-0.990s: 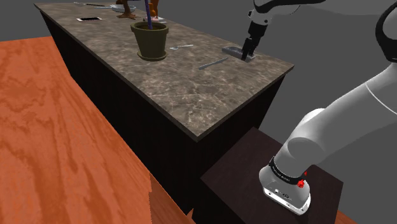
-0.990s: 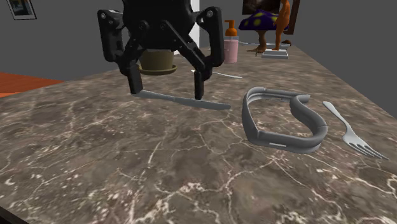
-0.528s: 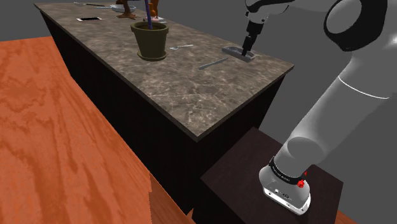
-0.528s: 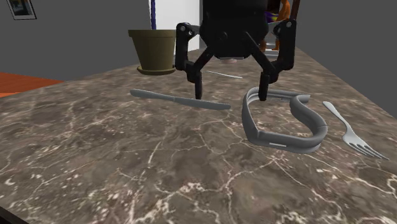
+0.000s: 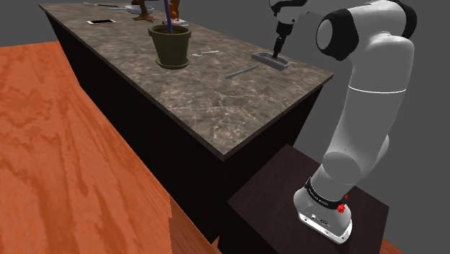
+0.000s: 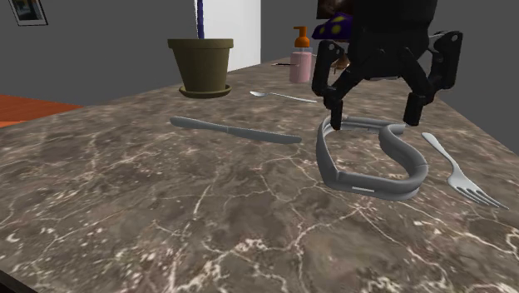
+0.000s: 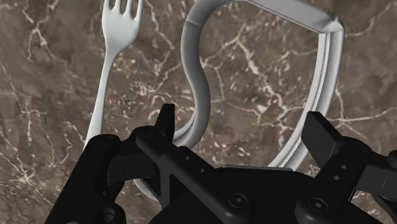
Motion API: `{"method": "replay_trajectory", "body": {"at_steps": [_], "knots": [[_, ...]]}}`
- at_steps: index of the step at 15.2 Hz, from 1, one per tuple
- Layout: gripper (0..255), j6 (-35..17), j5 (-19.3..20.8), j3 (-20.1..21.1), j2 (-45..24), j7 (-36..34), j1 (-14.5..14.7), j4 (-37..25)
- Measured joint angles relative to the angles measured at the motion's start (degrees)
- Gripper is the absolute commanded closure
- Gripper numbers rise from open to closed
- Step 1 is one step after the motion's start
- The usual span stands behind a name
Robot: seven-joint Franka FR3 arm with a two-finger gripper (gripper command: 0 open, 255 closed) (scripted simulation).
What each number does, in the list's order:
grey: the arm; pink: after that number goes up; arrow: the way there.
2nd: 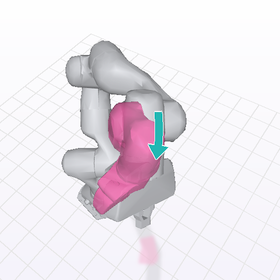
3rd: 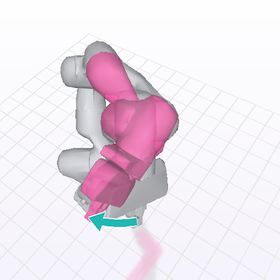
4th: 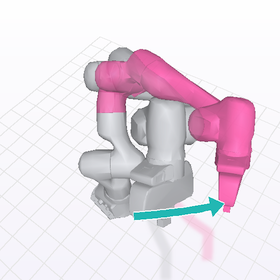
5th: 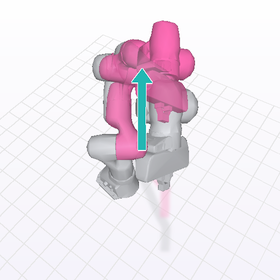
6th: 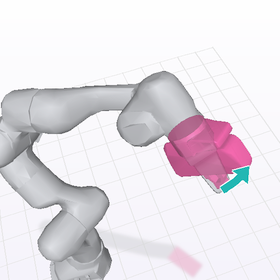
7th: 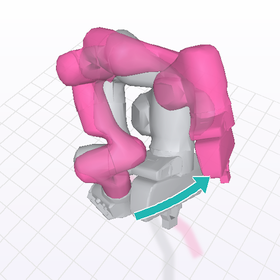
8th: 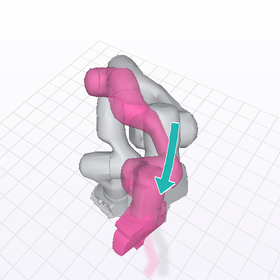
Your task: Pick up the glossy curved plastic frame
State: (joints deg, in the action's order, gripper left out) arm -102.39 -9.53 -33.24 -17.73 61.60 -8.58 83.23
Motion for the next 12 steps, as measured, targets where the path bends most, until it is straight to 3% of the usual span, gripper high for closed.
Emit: {"method": "replay_trajectory", "body": {"at_steps": [3, 10, 11, 12], "knots": [[0, 0.6, -2.5, 0.5, -5.6, 3.2, -2.9, -5.7], [0, -3.7, -2.8, 0.8, -6.1, 3.8, -2.6, -1.9], [255, -3.8, -2.8, 0.8, -6.1, 3.8, -2.6, -1.7], [255, -3.9, -2.8, 0.8, -6.1, 3.8, -2.6, -1.6]]}}
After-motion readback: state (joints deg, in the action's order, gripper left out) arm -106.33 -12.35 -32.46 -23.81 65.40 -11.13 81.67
